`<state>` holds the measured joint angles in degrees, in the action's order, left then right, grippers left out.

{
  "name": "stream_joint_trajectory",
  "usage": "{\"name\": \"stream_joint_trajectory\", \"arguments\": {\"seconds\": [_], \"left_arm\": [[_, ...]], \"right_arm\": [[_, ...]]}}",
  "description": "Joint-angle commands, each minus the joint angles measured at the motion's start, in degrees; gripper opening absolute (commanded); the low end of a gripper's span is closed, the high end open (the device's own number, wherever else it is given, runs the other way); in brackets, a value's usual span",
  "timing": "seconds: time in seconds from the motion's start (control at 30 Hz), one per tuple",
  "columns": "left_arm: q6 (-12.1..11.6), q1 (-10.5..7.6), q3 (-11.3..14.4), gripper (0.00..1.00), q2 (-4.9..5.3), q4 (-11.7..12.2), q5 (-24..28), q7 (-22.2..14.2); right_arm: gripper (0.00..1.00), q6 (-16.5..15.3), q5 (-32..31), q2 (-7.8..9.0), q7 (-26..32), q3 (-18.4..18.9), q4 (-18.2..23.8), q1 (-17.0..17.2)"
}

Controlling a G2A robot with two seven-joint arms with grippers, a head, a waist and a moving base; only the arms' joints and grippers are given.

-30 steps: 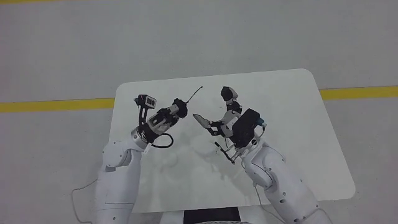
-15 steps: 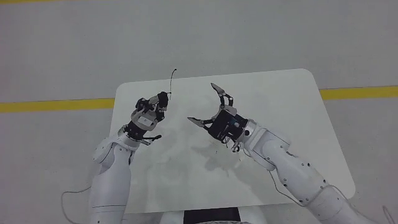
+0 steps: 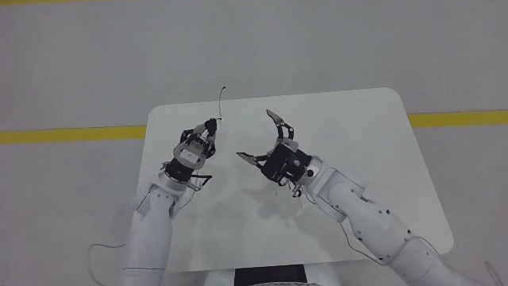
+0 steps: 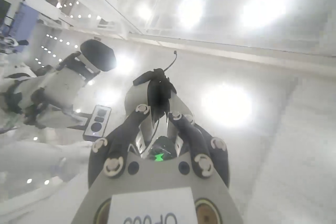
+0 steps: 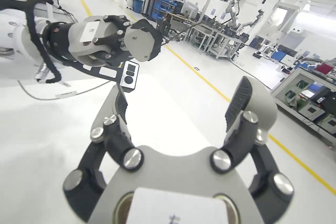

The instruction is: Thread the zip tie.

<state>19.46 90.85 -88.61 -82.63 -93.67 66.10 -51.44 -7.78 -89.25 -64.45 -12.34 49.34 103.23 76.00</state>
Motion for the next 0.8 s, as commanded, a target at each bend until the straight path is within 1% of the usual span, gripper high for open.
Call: {"name": "stream_joint_trajectory", "arguments": {"seconds": [0.0, 0.13, 0.2, 0.23, 0.27, 0.4, 0.43, 0.5, 0.6, 0.63, 0.73, 0.77], "left_arm": [[0.0, 0.31, 1.4, 0.00, 0.95, -0.2, 3.3, 0.9], [0.0, 0.58, 3.4, 0.00, 3.06, -0.8, 7.1, 3.0], [0.0, 0.77, 4.7, 0.00, 4.16, -1.3, 10.0, 3.7], [0.0, 0.79, 4.9, 0.00, 4.34, -1.4, 10.3, 3.7], [0.0, 0.79, 4.9, 0.00, 4.34, -1.4, 10.3, 3.7], [0.0, 0.79, 4.9, 0.00, 4.34, -1.4, 10.3, 3.7], [0.0, 0.80, 5.0, 0.00, 4.33, -1.3, 10.4, 4.0], [-0.3, 0.70, 5.6, 0.00, 4.32, -1.5, 11.0, 5.6], [-1.1, 1.00, 6.2, 0.00, 4.24, -1.5, 13.0, 6.4], [-1.4, 1.08, 6.4, 0.00, 4.20, -1.5, 14.0, 6.8], [-1.6, 1.03, 7.3, 0.00, 4.20, -1.8, 14.7, 7.4], [-1.5, 1.08, 7.6, 0.00, 4.16, -1.9, 15.8, 7.4]], "right_arm": [[1.00, 0.7, 0.5, -0.38, 0.5, -0.7, -0.4, -0.2], [1.00, 2.5, 1.8, -1.21, 1.1, -1.6, -1.3, -0.7], [1.00, 5.1, 3.3, -1.68, 1.5, -1.4, -1.9, -0.7], [1.00, 6.2, 3.8, -1.85, 1.5, -1.3, -2.0, -0.6], [1.00, 6.9, 3.9, -1.94, 1.3, -1.1, -1.9, -0.5], [1.00, 6.9, 3.9, -1.94, 1.3, -1.1, -1.9, -0.5], [1.00, 6.9, 3.9, -1.94, 1.3, -1.1, -1.9, -0.5], [1.00, 6.8, 3.4, -2.00, 1.3, -1.1, -1.6, -0.4], [1.00, 7.0, 2.7, -2.27, 1.3, -1.4, -1.1, -0.2], [1.00, 7.5, 3.0, -2.45, 1.1, -1.4, -1.1, -0.2], [1.00, 8.7, 3.5, -2.92, 0.7, -1.5, -1.2, -0.3], [1.00, 8.8, 3.6, -3.05, 0.6, -1.6, -1.3, -0.4]]}}
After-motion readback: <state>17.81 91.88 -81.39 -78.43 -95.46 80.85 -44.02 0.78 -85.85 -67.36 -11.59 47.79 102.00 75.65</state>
